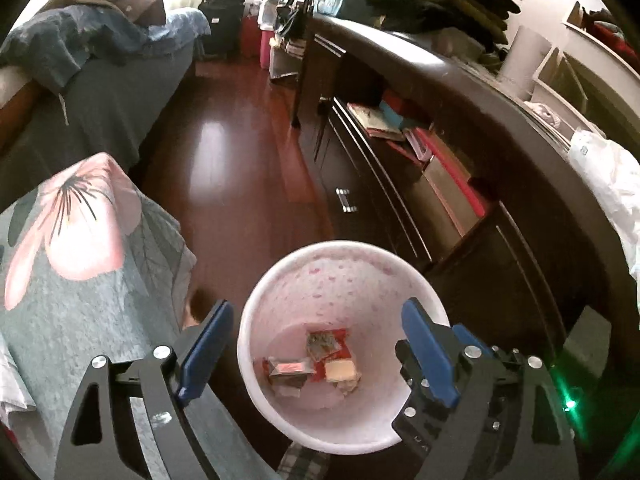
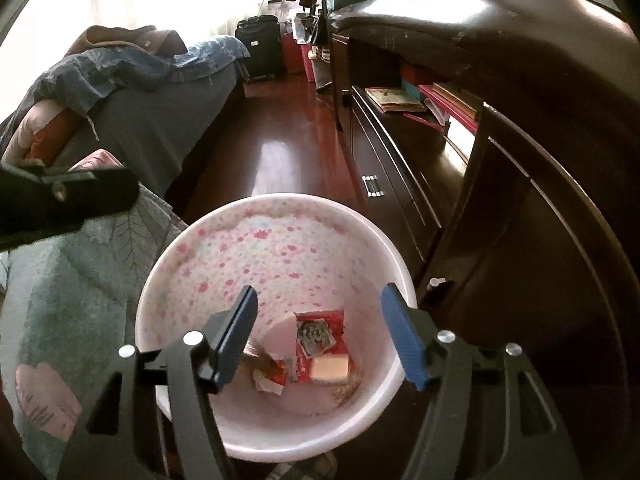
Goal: Collect trash
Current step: 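Carry pack and box to the wastebasket and open both tools to drop them, then return to the table and grasp the orange toy bear with the left tool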
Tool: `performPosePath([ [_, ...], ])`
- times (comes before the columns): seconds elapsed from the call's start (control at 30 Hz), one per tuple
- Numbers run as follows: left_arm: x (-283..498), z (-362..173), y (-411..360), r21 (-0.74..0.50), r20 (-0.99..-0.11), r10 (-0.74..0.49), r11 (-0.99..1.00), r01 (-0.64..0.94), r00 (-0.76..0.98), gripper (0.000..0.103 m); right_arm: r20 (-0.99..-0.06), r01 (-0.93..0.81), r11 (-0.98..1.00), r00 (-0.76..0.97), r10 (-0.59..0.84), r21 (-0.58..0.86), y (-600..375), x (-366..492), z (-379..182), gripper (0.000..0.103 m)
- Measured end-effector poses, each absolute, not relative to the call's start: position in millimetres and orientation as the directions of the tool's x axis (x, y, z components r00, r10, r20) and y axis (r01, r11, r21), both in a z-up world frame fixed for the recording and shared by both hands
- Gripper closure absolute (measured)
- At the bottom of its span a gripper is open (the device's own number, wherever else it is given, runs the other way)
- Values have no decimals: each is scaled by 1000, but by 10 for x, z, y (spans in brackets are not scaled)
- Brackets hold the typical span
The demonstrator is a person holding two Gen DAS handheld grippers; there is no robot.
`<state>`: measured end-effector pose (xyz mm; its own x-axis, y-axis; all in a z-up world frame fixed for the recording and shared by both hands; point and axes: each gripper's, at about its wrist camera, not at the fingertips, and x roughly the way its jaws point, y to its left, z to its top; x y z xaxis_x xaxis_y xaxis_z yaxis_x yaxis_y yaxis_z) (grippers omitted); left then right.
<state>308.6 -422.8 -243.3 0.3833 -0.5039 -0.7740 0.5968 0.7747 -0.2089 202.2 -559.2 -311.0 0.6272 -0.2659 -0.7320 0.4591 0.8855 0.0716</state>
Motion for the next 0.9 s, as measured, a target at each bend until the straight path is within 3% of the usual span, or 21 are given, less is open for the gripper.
performPosePath([
  [0.43,3176,-2379,-4029,-228,-774,-487,810,540,405,17,-744,466,883,605,-282,44,-5567,2019,-3107,29],
  [0.9,2875,-1984,-3472,-210,-726,-488,829,519,485,12,-693,411,911,654,-304,-11,-5089,1878,-2556,23],
])
